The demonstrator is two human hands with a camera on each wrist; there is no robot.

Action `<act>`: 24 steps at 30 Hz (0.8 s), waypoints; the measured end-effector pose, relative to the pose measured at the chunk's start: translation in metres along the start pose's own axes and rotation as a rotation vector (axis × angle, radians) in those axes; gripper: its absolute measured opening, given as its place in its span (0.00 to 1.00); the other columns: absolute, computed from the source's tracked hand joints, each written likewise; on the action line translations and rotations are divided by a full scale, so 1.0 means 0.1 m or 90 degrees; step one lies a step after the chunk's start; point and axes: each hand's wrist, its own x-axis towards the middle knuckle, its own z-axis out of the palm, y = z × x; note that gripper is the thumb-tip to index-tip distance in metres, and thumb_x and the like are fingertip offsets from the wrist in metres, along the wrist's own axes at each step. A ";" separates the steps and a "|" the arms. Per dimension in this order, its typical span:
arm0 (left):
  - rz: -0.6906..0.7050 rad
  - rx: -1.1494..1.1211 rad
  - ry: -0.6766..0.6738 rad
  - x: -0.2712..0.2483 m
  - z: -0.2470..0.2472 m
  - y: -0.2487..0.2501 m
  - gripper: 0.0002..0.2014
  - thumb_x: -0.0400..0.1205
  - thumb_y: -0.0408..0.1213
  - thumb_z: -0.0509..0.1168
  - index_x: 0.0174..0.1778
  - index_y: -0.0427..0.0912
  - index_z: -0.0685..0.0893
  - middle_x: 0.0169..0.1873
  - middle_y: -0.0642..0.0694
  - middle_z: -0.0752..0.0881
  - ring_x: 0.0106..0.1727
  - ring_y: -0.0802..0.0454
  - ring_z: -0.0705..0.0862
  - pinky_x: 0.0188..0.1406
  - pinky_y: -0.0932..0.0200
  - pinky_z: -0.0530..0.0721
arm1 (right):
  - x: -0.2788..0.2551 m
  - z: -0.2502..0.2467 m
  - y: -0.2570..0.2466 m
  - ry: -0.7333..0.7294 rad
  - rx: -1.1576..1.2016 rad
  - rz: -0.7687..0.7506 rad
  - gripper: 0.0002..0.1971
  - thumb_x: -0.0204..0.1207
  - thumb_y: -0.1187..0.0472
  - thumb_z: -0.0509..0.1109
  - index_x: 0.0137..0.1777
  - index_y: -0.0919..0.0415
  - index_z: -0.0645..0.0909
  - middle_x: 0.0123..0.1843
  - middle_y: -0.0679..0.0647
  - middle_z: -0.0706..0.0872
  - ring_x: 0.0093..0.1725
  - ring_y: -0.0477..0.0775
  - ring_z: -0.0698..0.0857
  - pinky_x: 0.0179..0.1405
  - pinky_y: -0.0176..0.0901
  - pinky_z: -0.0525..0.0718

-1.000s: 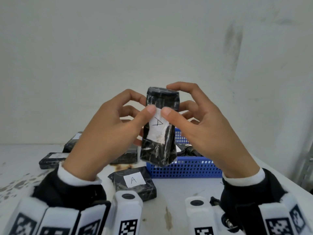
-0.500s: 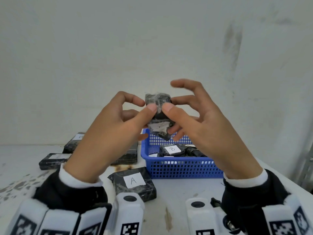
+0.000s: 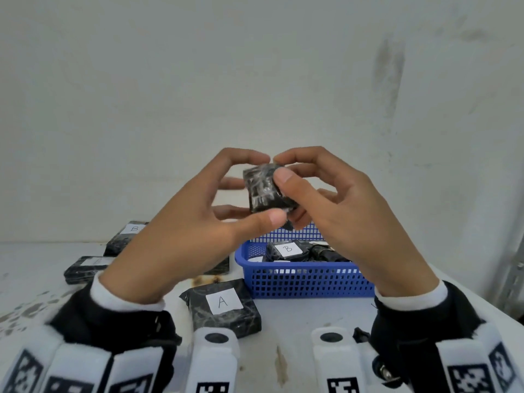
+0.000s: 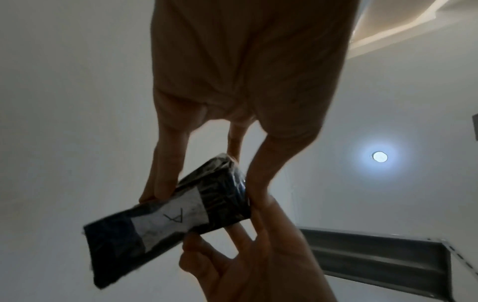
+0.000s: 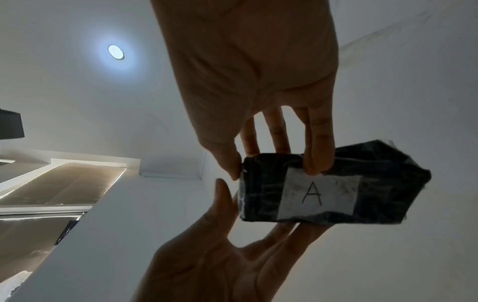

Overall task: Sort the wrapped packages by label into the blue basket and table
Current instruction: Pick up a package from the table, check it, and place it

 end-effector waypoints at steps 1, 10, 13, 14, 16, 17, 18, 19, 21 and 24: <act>0.004 0.000 0.023 0.01 -0.01 -0.02 0.27 0.64 0.45 0.79 0.58 0.64 0.80 0.58 0.53 0.85 0.45 0.54 0.92 0.45 0.62 0.86 | 0.01 -0.01 0.01 -0.004 0.012 0.003 0.09 0.79 0.49 0.72 0.59 0.41 0.85 0.51 0.41 0.90 0.34 0.58 0.88 0.42 0.54 0.91; 0.012 -0.353 0.223 0.09 -0.14 0.00 0.13 0.88 0.37 0.58 0.67 0.43 0.77 0.42 0.40 0.92 0.45 0.44 0.93 0.44 0.57 0.91 | 0.04 -0.06 0.14 0.038 -0.075 0.016 0.15 0.78 0.47 0.72 0.62 0.29 0.79 0.64 0.36 0.82 0.64 0.38 0.78 0.53 0.31 0.78; 0.009 -0.324 0.189 0.07 -0.16 0.02 0.15 0.87 0.41 0.59 0.64 0.37 0.82 0.47 0.38 0.92 0.46 0.43 0.92 0.44 0.57 0.90 | 0.05 -0.05 0.14 0.037 -0.020 0.001 0.15 0.80 0.56 0.74 0.64 0.38 0.82 0.58 0.42 0.89 0.53 0.44 0.89 0.51 0.38 0.88; 0.000 -0.284 0.175 0.06 -0.15 0.02 0.18 0.84 0.45 0.62 0.65 0.38 0.81 0.46 0.41 0.92 0.46 0.43 0.93 0.42 0.56 0.91 | 0.05 -0.06 0.13 0.044 -0.001 -0.004 0.15 0.80 0.59 0.74 0.63 0.42 0.83 0.55 0.43 0.90 0.46 0.44 0.90 0.48 0.38 0.88; -0.018 -0.176 0.164 0.06 -0.16 -0.01 0.25 0.73 0.48 0.70 0.66 0.45 0.80 0.42 0.46 0.93 0.43 0.48 0.93 0.38 0.56 0.91 | 0.04 -0.06 0.11 0.053 0.028 -0.015 0.14 0.80 0.63 0.74 0.61 0.45 0.85 0.49 0.46 0.91 0.38 0.43 0.90 0.44 0.35 0.87; -0.020 -0.131 0.163 0.07 -0.17 -0.03 0.27 0.71 0.47 0.72 0.67 0.47 0.79 0.42 0.48 0.93 0.43 0.50 0.92 0.38 0.56 0.91 | 0.04 -0.07 0.11 0.054 0.039 -0.017 0.14 0.79 0.62 0.75 0.61 0.46 0.85 0.48 0.46 0.91 0.37 0.44 0.90 0.45 0.35 0.87; -0.019 -0.105 0.163 0.07 -0.18 -0.05 0.29 0.69 0.46 0.74 0.67 0.48 0.78 0.42 0.49 0.93 0.43 0.52 0.92 0.39 0.56 0.91 | 0.04 -0.07 0.10 0.051 0.051 -0.016 0.14 0.77 0.61 0.76 0.61 0.47 0.85 0.48 0.47 0.92 0.37 0.44 0.89 0.45 0.36 0.87; -0.019 -0.095 0.161 0.08 -0.19 -0.06 0.31 0.67 0.47 0.74 0.67 0.48 0.78 0.42 0.49 0.93 0.43 0.52 0.92 0.41 0.55 0.91 | 0.03 -0.08 0.09 0.047 0.061 -0.015 0.16 0.75 0.60 0.77 0.61 0.47 0.86 0.47 0.48 0.92 0.37 0.44 0.89 0.45 0.36 0.87; -0.021 -0.089 0.152 0.08 -0.18 -0.08 0.35 0.62 0.51 0.74 0.67 0.49 0.77 0.43 0.49 0.93 0.43 0.53 0.92 0.45 0.53 0.90 | 0.03 -0.10 0.08 0.038 0.072 -0.018 0.17 0.72 0.59 0.79 0.60 0.47 0.86 0.47 0.49 0.92 0.37 0.43 0.88 0.43 0.34 0.86; -0.015 -0.080 0.145 0.09 -0.16 -0.10 0.34 0.59 0.52 0.75 0.63 0.51 0.77 0.43 0.48 0.93 0.41 0.51 0.92 0.44 0.51 0.89 | 0.02 -0.11 0.07 0.032 0.068 -0.025 0.16 0.70 0.58 0.79 0.58 0.45 0.86 0.48 0.49 0.92 0.38 0.44 0.88 0.42 0.34 0.86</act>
